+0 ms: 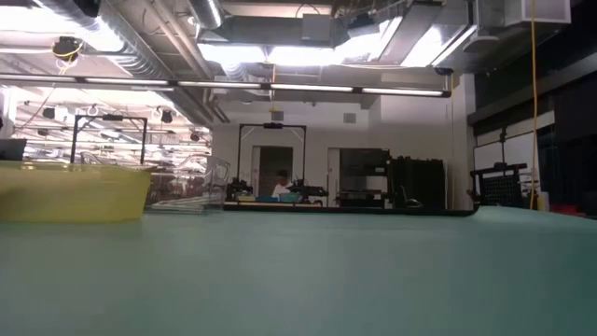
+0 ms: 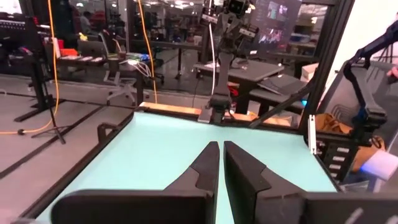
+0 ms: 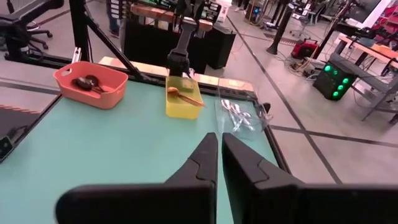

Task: Sort silverware by color (type)
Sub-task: Return to Home Position

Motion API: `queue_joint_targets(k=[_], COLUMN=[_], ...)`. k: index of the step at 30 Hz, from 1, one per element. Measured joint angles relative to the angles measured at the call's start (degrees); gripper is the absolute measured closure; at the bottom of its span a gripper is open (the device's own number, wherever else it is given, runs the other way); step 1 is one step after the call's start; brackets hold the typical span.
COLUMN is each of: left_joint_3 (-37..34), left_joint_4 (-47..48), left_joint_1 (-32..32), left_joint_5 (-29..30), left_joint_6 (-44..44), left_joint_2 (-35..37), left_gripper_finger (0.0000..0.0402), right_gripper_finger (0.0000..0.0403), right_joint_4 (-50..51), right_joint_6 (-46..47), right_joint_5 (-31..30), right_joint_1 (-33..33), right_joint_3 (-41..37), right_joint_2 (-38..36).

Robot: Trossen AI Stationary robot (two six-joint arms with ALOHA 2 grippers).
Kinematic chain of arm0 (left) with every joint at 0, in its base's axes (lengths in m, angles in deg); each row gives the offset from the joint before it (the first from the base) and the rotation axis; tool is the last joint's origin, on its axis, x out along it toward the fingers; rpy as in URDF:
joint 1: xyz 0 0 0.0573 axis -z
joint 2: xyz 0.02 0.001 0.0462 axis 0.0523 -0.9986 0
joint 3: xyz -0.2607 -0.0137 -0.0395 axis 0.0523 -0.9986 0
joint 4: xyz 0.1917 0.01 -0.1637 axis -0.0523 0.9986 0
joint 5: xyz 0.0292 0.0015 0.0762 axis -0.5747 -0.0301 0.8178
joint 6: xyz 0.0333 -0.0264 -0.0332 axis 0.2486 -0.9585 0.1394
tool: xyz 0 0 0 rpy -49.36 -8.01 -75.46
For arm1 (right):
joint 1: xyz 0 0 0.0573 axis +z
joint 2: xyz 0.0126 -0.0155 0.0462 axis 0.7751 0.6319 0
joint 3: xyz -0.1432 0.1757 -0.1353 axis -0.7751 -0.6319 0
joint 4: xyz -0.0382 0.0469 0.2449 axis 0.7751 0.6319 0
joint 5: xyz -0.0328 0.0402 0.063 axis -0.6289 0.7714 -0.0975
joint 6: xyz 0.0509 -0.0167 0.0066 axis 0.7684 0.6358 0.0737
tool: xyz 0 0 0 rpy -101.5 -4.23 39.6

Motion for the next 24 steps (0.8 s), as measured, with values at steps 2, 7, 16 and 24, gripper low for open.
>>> queue_joint_targets(k=[2,7,16,24], left_joint_3=[-0.02,-0.02,-0.02,-0.02], left_joint_4=[1.94,9.29,10.85,10.84], left_joint_1=[0.00,0.00,0.00,0.00], left_joint_5=[0.19,0.24,0.26,0.26], left_joint_6=[0.04,0.04,7.37,9.00], left_joint_2=[1.04,3.16,3.84,3.84], left_gripper_finger=[0.0386,0.0386,0.0386,0.0386], right_gripper_finger=[0.0388,0.0388,0.0388,0.0388], right_joint_4=[1.60,5.76,3.46,-4.09], right_joint_6=[0.10,4.46,7.55,7.56], right_joint_5=[-0.82,-2.12,1.62,1.69], right_joint_1=[0.00,0.00,-0.02,-0.02], right_joint_3=[-0.01,-0.01,-6.92,-17.44], right_joint_2=[-1.29,-4.97,-12.30,-20.20])
